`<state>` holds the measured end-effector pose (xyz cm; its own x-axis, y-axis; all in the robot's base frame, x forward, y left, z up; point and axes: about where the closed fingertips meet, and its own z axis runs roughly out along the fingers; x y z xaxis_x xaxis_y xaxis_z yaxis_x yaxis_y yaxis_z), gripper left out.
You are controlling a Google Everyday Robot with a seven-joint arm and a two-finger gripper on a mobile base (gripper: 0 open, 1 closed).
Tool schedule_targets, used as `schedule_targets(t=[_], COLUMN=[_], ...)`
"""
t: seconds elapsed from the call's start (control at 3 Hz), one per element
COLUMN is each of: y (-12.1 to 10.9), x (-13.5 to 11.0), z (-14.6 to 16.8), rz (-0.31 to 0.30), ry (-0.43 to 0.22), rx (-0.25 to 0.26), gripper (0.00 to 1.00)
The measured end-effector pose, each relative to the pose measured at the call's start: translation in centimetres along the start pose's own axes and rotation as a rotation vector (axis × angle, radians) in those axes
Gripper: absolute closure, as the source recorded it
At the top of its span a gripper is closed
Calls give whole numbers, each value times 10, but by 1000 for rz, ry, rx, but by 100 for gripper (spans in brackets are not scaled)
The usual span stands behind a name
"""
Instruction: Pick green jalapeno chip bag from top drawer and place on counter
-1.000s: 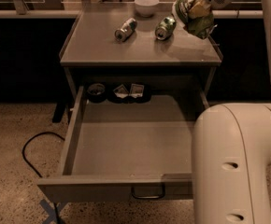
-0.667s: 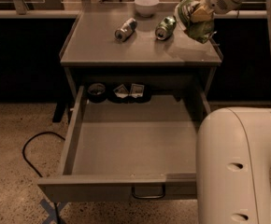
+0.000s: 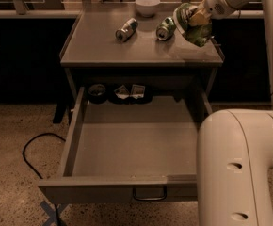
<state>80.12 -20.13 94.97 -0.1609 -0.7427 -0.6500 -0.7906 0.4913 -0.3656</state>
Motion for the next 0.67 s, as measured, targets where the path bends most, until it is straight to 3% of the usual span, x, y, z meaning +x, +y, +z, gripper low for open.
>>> schedule_targets(t=[0.67], y=[16], x=[30], z=[52], rz=[109], ry=[-8], rx=[-83], gripper=[100])
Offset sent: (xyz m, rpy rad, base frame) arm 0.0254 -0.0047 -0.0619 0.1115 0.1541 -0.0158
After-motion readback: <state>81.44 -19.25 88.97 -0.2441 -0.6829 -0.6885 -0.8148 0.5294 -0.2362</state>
